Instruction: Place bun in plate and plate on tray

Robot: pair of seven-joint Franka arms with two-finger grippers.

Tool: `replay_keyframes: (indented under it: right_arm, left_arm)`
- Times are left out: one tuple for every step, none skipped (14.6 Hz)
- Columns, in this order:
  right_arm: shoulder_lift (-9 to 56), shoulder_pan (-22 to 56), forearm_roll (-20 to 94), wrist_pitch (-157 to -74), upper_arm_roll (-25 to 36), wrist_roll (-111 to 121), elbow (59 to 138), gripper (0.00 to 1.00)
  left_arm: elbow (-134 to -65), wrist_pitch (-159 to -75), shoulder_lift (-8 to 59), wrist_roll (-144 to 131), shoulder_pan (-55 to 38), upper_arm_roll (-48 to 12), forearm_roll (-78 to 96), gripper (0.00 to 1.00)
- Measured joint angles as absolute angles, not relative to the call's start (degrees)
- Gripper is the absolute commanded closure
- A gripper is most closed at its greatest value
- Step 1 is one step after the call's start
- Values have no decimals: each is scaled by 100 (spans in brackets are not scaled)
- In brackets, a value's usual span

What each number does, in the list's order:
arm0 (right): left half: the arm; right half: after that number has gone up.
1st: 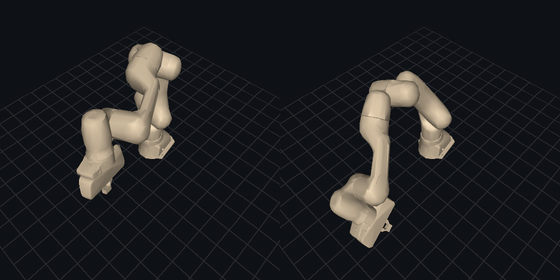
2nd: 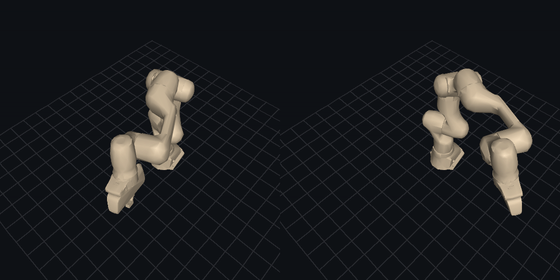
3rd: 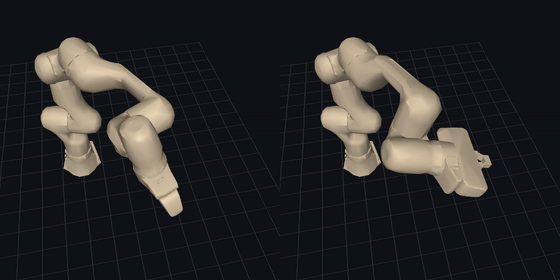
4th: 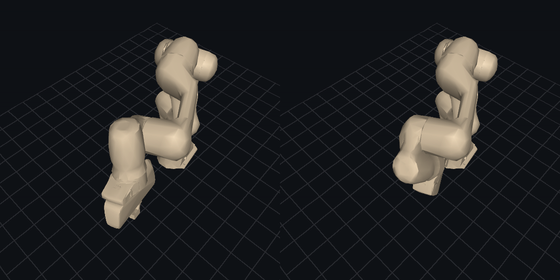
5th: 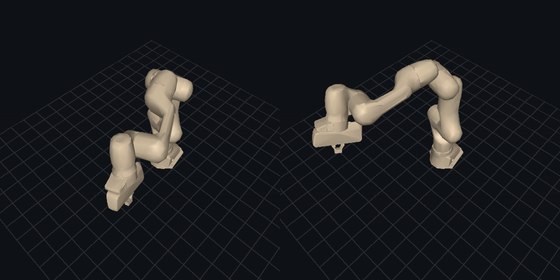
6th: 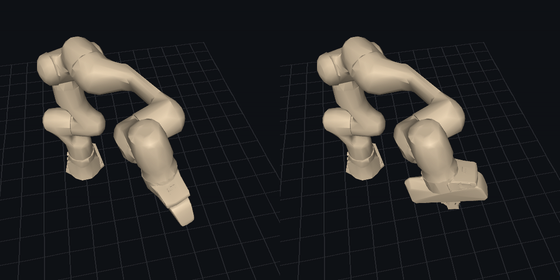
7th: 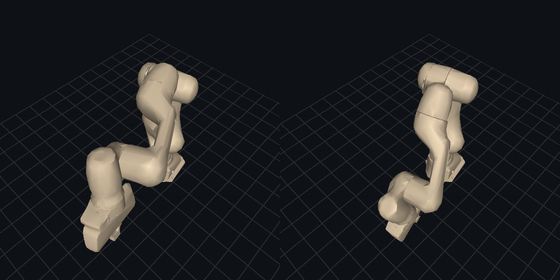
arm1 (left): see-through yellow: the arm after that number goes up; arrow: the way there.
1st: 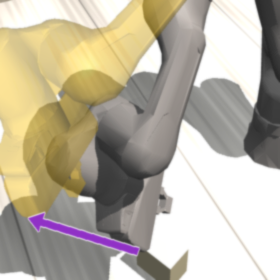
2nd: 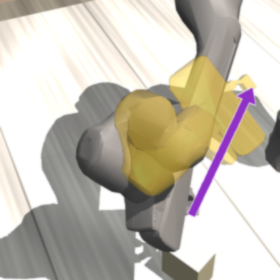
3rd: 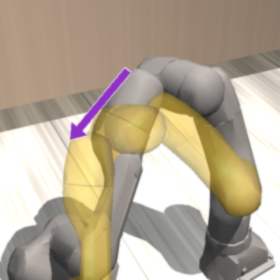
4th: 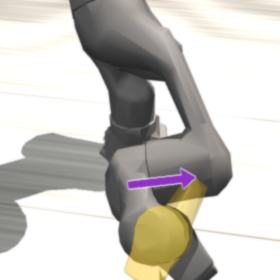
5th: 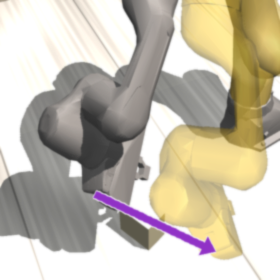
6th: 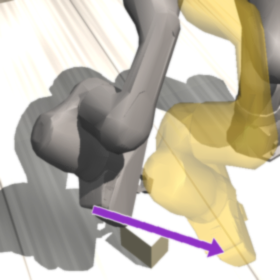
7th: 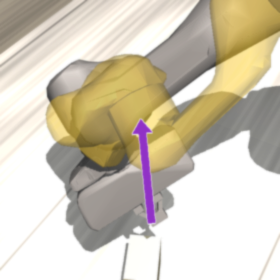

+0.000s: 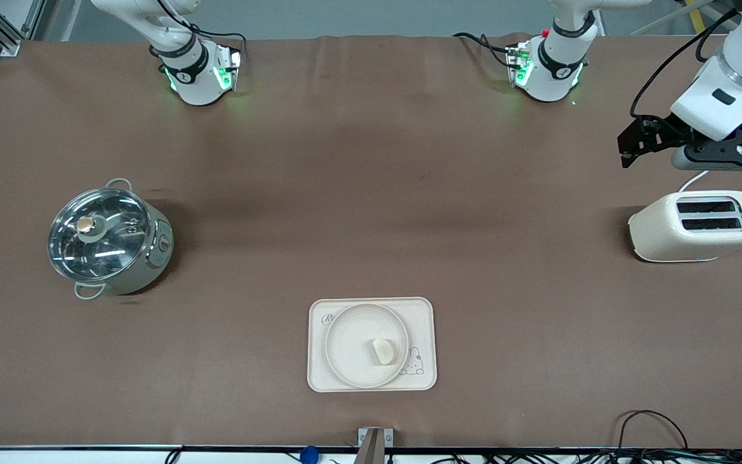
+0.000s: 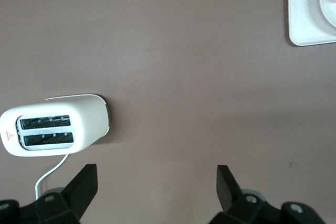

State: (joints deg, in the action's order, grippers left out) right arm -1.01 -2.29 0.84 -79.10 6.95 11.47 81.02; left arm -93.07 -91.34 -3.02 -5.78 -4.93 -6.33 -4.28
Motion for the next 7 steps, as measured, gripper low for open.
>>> replay_keyframes:
  right_arm:
    - [-286,-229,83,-7936,668,1142,8326,0]
    - [-420,-228,81,-7969,639,1128,8509,0]
    - [-494,-221,81,-7994,616,1087,8628,0]
    - [-528,-202,80,-8012,599,1011,8692,0]
    - [-531,-170,80,-8026,586,938,8713,0]
    - [-530,-129,80,-8054,574,913,8724,0]
    - [-532,-87,80,-8080,566,910,8722,0]
  left_arm:
    - [-9307,-9133,-302,-578,-494,-633,-428,0]
    - [-9307,-9133,-302,-578,-493,-633,-428,0]
    - [-9307,-9131,-302,-578,-494,-633,-428,0]
    - [-9306,-9119,-302,-578,-494,-633,-428,0]
    - [-9300,-9092,-302,-578,-494,-633,-428,0]
    - [-9286,-9072,-302,-578,-493,-633,-428,0]
    - [-9267,-9057,-302,-578,-494,-633,-428,0]
